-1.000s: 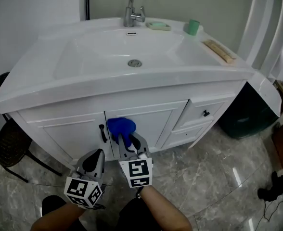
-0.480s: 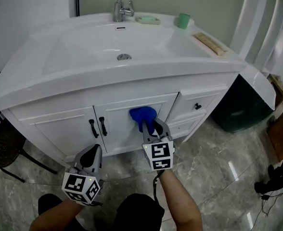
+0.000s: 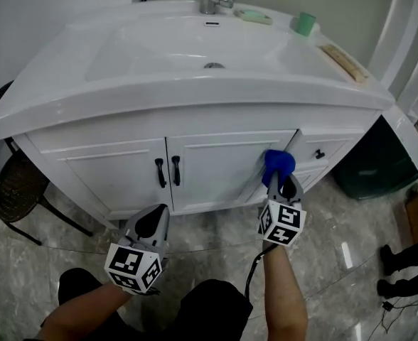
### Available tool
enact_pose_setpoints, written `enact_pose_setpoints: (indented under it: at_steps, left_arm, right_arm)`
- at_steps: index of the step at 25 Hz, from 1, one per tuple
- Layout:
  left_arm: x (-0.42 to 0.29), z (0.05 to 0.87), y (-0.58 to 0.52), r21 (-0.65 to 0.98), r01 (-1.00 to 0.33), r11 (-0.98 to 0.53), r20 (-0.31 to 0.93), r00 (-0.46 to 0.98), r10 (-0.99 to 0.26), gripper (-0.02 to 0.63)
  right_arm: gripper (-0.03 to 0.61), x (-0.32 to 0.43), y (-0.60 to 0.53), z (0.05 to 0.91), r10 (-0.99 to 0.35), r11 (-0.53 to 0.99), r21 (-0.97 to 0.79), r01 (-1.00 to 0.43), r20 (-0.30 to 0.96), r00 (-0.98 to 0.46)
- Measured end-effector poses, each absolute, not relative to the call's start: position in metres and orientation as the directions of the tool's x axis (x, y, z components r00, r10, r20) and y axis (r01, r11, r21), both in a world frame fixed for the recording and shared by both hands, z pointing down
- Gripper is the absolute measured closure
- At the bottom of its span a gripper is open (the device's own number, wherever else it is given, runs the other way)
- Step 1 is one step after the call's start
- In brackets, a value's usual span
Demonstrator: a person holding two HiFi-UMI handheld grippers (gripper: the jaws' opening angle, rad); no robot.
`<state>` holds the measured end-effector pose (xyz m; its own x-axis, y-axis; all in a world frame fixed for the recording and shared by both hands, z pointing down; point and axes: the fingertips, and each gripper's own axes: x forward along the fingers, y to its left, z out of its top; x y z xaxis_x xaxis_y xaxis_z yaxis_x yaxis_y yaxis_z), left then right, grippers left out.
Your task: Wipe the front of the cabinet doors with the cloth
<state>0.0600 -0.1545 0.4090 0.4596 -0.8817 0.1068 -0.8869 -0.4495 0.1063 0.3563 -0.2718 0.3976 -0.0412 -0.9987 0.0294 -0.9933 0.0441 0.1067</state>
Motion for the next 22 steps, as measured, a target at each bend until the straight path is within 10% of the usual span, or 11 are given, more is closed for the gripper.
enact_pose_setpoints:
  at_steps: [11,22]
  left_arm:
    - [0.042,0.427,-0.152,0.132,-0.894,-0.428,0.128,0.444,-0.887,0.612]
    - [0.036,0.426,-0.163,0.114,-0.896,-0.429,0.115,0.441,-0.890,0.612]
  right_arm:
    - [0.529,0.230,-0.233,0.382,-0.944,0.319,0.094,-0.943,-0.052,-0.325]
    - [0.529,0.098,-0.217,0.441,-0.801,0.598,0.139,-0.789,0.123,-0.585]
